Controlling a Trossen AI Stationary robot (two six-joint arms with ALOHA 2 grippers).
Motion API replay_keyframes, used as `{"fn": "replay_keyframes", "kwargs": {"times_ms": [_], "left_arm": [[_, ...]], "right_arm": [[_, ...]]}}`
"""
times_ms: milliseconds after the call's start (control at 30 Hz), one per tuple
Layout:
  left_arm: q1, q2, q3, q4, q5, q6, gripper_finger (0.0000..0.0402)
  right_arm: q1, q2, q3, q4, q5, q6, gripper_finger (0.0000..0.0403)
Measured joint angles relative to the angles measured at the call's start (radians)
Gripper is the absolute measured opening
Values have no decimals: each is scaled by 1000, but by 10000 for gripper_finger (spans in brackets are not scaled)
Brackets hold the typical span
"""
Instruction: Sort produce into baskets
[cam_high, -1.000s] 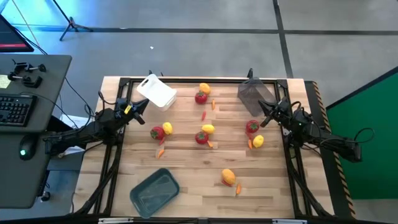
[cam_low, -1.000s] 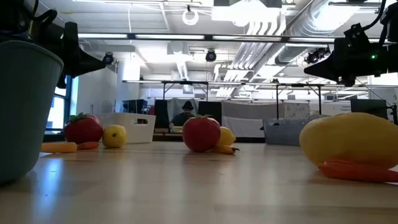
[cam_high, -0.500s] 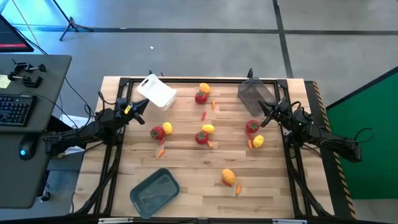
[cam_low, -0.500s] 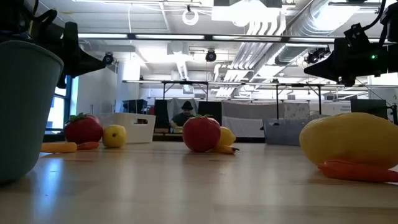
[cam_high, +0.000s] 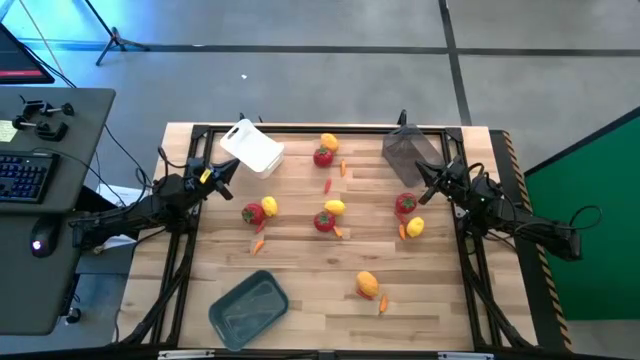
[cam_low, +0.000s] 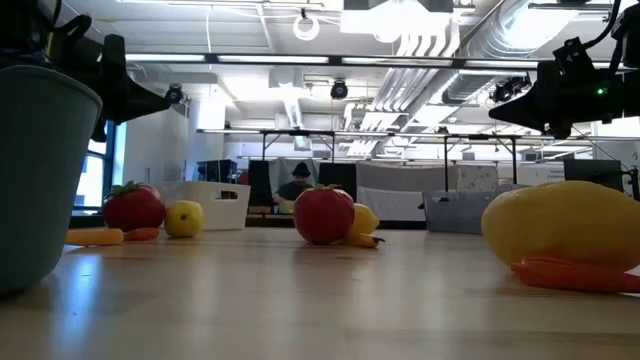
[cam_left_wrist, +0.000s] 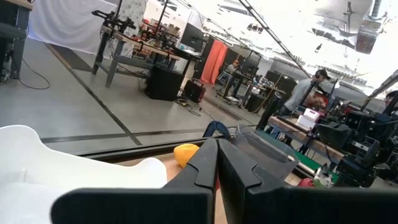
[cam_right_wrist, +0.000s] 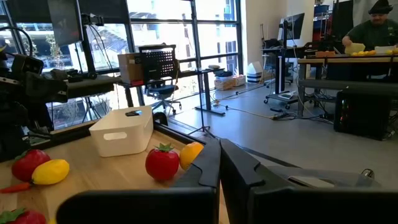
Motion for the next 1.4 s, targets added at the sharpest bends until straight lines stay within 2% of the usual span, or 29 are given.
{"fn": "replay_keyframes", "kwargs": {"times_ms": [267, 433, 600, 733, 867, 1067, 1200, 1400], "left_arm": [[0, 0, 0, -3, 1, -101, 0], [4, 9, 0, 9, -29, -88, 0], [2, 21, 11, 22, 105, -90, 0], [-6, 77, 103, -81, 128, 25, 0], [-8, 204, 238, -240, 109, 46, 0], [-23, 467, 430, -334, 177, 20, 0], [-36, 653, 549, -348, 317, 60, 0], [-39, 876, 719, -361, 585, 128, 0]], "right_arm": [[0, 0, 0, 0, 0, 0, 0], [0, 0, 0, 0, 0, 0, 0], [0, 0, 0, 0, 0, 0, 0], [0, 0, 0, 0, 0, 0, 0], [0, 0, 0, 0, 0, 0, 0], [0, 0, 0, 0, 0, 0, 0], [0, 0, 0, 0, 0, 0, 0], [0, 0, 0, 0, 0, 0, 0]]}}
